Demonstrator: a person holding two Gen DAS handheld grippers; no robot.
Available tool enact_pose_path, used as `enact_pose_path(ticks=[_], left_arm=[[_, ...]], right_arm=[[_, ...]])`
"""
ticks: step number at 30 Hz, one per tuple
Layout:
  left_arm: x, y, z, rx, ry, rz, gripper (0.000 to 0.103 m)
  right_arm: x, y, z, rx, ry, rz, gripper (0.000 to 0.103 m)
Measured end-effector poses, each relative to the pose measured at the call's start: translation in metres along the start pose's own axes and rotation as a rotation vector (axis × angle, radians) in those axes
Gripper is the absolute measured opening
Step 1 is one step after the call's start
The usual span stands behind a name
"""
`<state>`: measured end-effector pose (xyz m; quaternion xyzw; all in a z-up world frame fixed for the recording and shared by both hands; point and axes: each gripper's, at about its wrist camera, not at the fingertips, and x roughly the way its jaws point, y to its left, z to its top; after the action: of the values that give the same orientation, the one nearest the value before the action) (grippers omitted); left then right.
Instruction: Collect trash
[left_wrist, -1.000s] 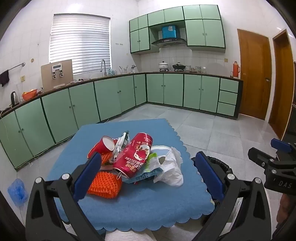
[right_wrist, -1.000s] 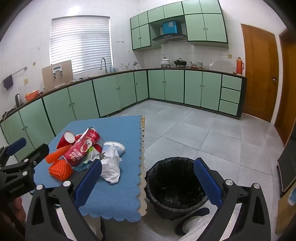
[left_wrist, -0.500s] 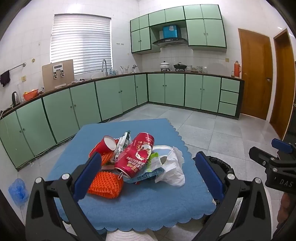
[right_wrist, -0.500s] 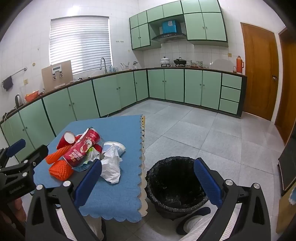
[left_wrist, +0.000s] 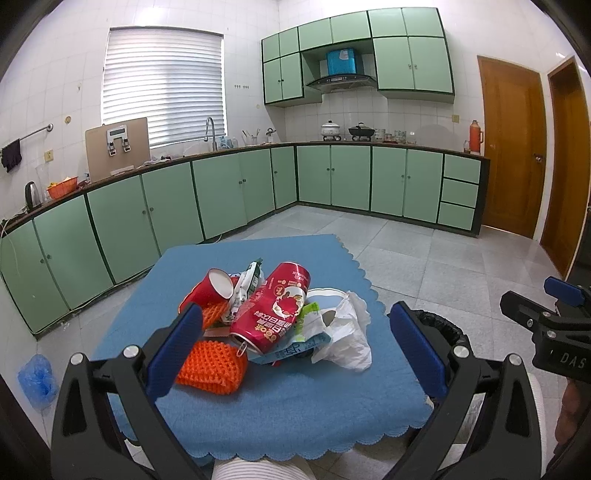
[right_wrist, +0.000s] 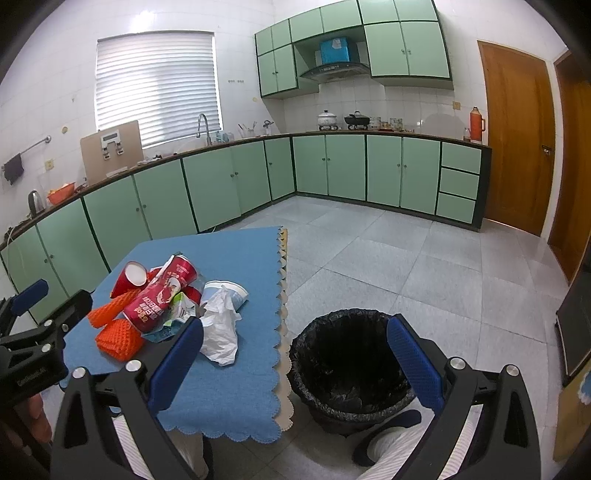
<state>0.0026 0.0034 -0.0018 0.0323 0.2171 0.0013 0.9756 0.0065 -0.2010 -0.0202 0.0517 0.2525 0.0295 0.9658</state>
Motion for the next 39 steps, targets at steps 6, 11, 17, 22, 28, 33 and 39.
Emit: enact_pose_path(ticks=[6, 11, 17, 22, 28, 33, 39], left_arm=[[-0.0004, -0.0002, 0.0, 0.002, 0.0, 0.001, 0.098], [0.0016, -0.0004, -0.0004, 0.002, 0.005, 0.002, 0.098], [0.002, -0.0007, -0.0005, 0.003, 0.004, 0.004, 0.098], [0.0031, -0.0006, -0.0009, 0.003, 0.003, 0.006, 0.098], [0.0054, -0.0001, -0.0004, -0.001, 0.005, 0.01, 0.098], [0.0058, -0.0002, -0.0005, -0.001, 0.005, 0.011, 0.098], [0.0059, 0.0, -0.0006, -0.001, 0.006, 0.011, 0.098]], right_arm=[[-0.0016, -0.0022, 0.0012, 0.005, 0.003, -0.001, 0.097], [-0.0016, -0.0027, 0.0016, 0.007, 0.004, 0.0, 0.097], [-0.0015, -0.0021, 0.0018, 0.005, 0.005, 0.001, 0.097], [-0.0013, -0.002, 0.0014, 0.006, 0.004, 0.001, 0.097], [-0.001, -0.0025, 0.0015, 0.006, 0.006, 0.001, 0.097], [-0.0009, -0.0023, 0.0013, 0.005, 0.005, 0.001, 0.097], [-0.0011, -0.0024, 0.0013, 0.006, 0.006, 0.002, 0.097]])
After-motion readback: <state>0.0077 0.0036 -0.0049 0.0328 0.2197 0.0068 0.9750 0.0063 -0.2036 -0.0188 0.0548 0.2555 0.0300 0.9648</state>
